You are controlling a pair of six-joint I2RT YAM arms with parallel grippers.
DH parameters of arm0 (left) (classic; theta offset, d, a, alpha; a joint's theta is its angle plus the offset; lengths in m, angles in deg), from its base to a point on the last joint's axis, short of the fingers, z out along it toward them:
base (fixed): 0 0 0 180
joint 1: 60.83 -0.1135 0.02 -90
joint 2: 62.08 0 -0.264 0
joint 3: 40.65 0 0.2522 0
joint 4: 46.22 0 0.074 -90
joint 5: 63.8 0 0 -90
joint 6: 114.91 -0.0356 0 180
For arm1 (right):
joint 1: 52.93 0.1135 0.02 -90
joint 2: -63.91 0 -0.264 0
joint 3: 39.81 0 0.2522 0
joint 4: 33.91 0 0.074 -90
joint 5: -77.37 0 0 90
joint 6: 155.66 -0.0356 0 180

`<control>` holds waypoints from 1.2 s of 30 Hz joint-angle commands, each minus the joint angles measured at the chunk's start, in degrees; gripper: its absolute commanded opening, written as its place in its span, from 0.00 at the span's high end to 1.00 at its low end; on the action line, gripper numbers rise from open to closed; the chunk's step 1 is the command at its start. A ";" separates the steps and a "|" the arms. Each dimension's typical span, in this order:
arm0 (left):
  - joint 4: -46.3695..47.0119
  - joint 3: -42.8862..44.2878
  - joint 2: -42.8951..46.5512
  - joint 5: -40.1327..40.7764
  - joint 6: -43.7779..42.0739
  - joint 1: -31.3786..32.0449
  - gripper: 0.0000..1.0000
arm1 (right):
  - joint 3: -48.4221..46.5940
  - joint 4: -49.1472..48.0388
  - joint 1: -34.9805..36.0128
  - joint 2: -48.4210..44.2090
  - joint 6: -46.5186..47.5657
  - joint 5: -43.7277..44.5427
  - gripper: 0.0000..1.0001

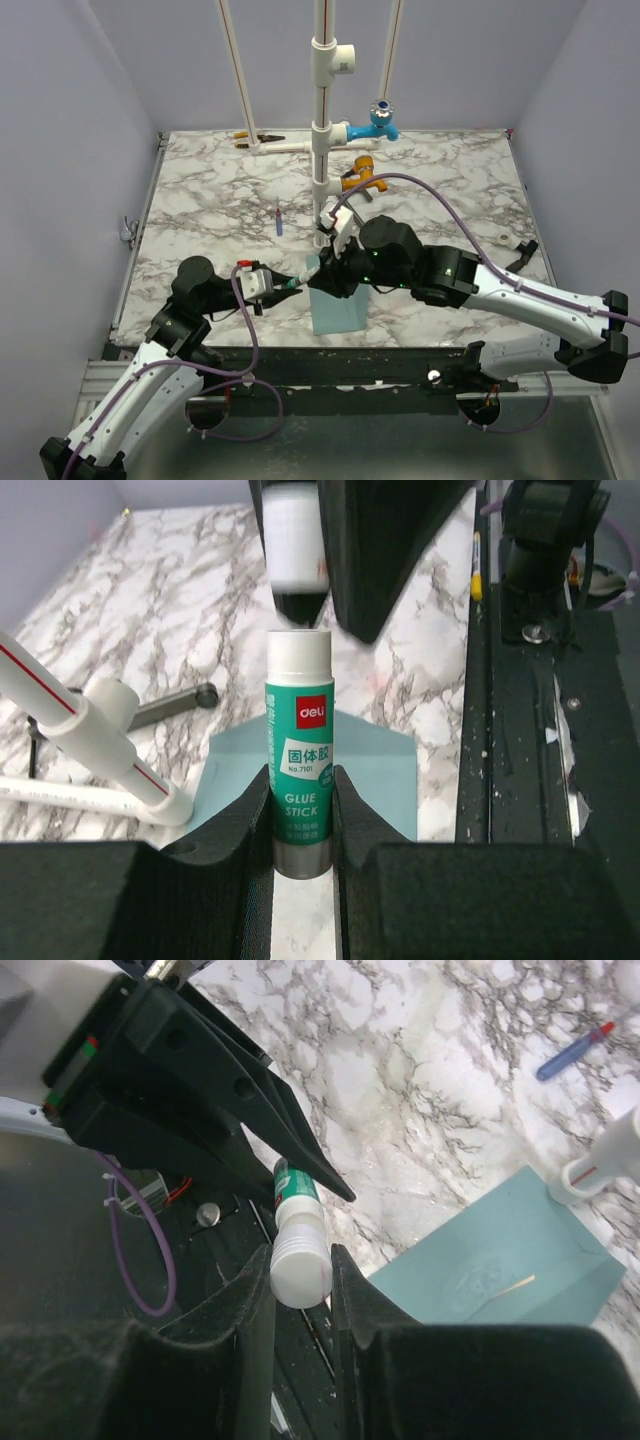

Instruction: Place the letter into the envelope and seal it

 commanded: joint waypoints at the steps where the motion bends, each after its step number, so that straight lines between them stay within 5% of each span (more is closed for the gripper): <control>1: -6.34 -1.65 0.17 0.98 -5.76 -0.21 1.00 | -0.95 3.30 -0.34 -4.94 1.24 3.67 0.99; 10: -6.62 -1.80 0.34 2.62 -5.70 -0.21 1.00 | -0.76 10.52 -0.46 -5.81 -2.93 13.51 0.99; 16: -6.49 -1.68 1.06 3.36 -3.70 -0.21 1.00 | 3.89 21.25 -1.28 -5.06 -13.60 25.22 0.99; 20: -6.37 -1.84 1.22 3.22 -3.65 -0.21 1.00 | 11.08 23.65 -4.12 -3.61 -21.08 25.58 0.99; 29: -6.28 -1.96 2.53 2.63 -2.84 -0.18 1.00 | 26.07 10.57 -17.81 -2.01 -22.57 23.01 0.99; 36: -6.17 -1.81 2.63 2.06 -2.52 -0.20 1.00 | 26.97 -0.96 -33.22 8.27 -17.85 15.16 0.99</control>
